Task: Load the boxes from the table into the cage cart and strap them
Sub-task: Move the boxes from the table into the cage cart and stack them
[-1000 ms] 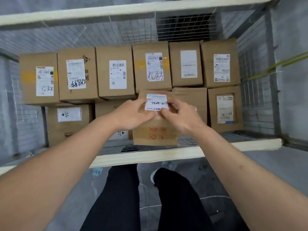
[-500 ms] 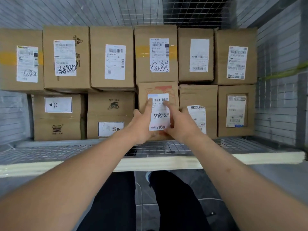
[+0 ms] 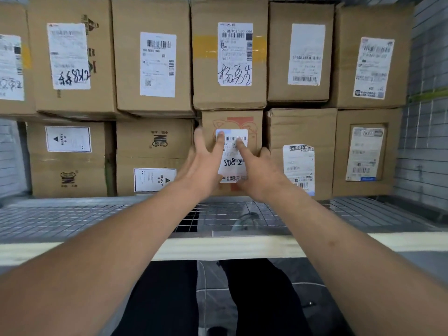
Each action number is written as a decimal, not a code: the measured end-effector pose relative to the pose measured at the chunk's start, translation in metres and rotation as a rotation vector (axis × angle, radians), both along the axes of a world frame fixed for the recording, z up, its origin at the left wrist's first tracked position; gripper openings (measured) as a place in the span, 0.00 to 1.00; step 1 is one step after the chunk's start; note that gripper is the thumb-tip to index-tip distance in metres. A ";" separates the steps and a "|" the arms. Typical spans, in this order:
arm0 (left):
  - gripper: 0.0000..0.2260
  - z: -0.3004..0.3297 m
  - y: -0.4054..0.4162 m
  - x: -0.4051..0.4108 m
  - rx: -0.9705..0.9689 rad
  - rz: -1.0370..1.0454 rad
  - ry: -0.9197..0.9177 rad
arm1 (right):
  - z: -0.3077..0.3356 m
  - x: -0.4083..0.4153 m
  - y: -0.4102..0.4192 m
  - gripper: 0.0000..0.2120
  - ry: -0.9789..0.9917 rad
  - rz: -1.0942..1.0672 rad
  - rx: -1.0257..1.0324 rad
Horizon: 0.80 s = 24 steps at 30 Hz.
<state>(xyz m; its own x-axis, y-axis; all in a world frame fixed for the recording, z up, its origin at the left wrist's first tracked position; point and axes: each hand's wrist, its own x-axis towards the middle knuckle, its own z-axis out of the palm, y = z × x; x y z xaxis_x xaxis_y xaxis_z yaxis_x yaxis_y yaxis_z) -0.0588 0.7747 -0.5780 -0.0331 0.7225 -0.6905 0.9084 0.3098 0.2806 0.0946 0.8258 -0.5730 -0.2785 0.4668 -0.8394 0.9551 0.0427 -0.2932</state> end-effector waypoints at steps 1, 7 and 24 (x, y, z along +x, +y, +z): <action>0.47 -0.002 0.002 0.000 0.070 -0.049 0.027 | 0.000 0.000 0.000 0.47 -0.009 0.004 0.002; 0.46 -0.012 0.007 -0.004 0.160 -0.293 0.068 | 0.002 -0.007 0.004 0.28 0.006 0.162 0.345; 0.29 0.083 0.031 -0.028 0.156 -0.432 0.028 | 0.083 0.003 0.009 0.20 0.128 0.068 0.301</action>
